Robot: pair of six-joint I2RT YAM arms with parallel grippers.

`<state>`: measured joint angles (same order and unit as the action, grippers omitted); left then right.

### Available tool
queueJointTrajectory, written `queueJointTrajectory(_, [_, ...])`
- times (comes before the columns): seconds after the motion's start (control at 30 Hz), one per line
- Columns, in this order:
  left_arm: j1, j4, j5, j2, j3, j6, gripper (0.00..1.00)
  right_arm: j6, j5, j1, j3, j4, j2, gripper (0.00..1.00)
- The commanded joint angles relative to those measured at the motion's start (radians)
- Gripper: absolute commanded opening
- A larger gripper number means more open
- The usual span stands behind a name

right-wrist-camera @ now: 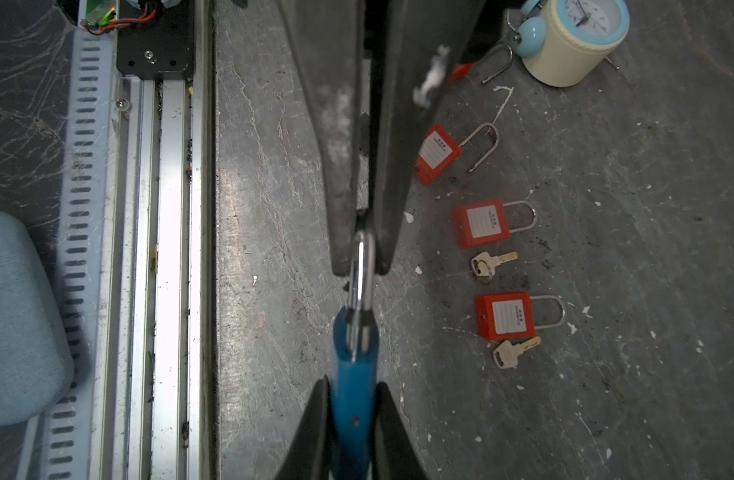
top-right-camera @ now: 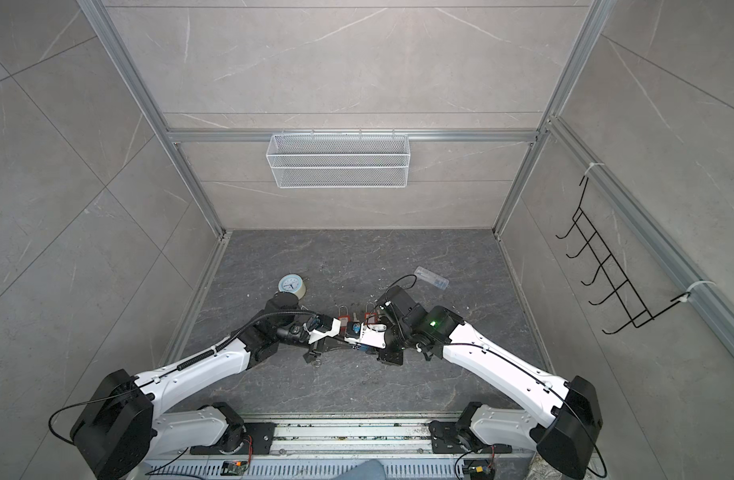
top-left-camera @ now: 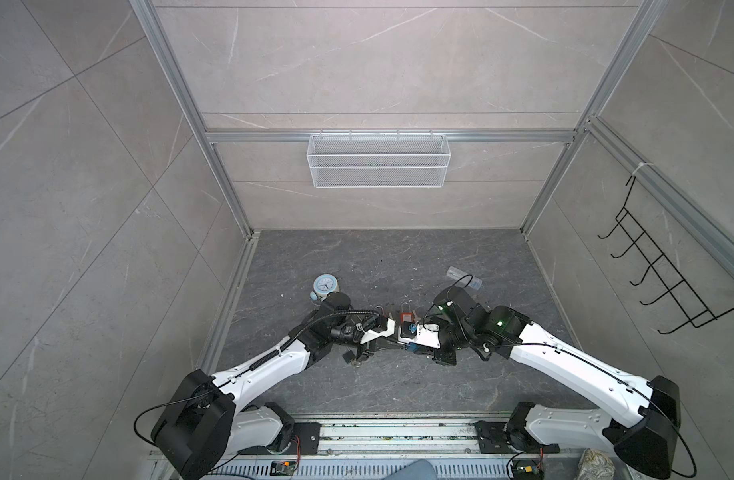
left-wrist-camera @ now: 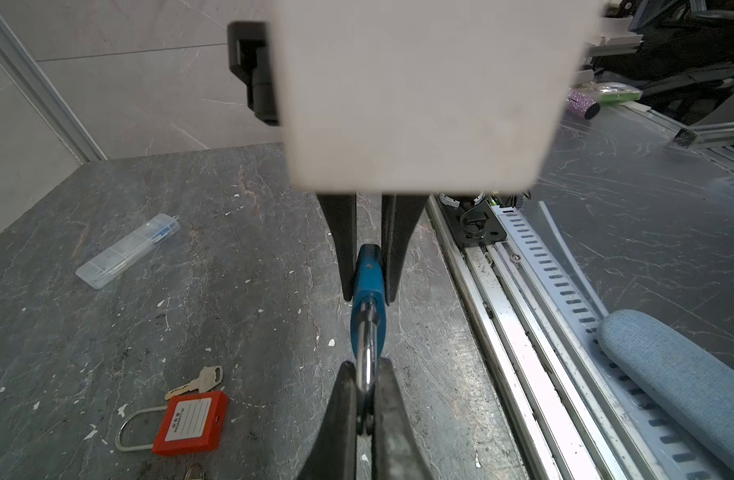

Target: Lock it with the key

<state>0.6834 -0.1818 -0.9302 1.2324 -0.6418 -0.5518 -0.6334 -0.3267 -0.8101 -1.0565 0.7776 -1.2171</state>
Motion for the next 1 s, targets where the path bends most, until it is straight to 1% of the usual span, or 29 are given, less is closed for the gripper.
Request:
queueJointTrajectory(0.0, [0.033, -0.075, 0.048, -0.017, -0.013, -0.056, 0.00, -0.018, -0.118, 0.000, -0.048, -0.005, -0.013, 0.05])
queueJointTrajectory(0.27, [0.060, -0.104, 0.063, -0.004, 0.001, -0.044, 0.00, -0.027, -0.165, 0.014, -0.071, -0.015, -0.028, 0.04])
queueJointTrajectory(0.33, [0.062, -0.128, 0.053, 0.005, 0.004, -0.017, 0.00, -0.026, -0.161, 0.015, -0.070, -0.049, -0.024, 0.04])
queueJointTrajectory(0.43, [0.063, -0.179, 0.023, 0.032, 0.006, 0.045, 0.00, -0.021, -0.124, 0.017, -0.054, -0.133, -0.013, 0.02])
queueJointTrajectory(0.67, [0.063, -0.207, -0.043, 0.074, 0.000, 0.121, 0.00, -0.033, -0.037, 0.014, -0.018, -0.286, 0.008, 0.00])
queueJointTrajectory(0.87, [0.064, -0.248, -0.076, 0.108, -0.004, 0.162, 0.00, -0.042, -0.036, 0.014, 0.021, -0.386, 0.042, 0.00])
queueJointTrajectory(0.97, [0.065, -0.249, -0.079, 0.126, -0.007, 0.164, 0.00, -0.049, -0.065, 0.012, 0.029, -0.405, 0.054, 0.00])
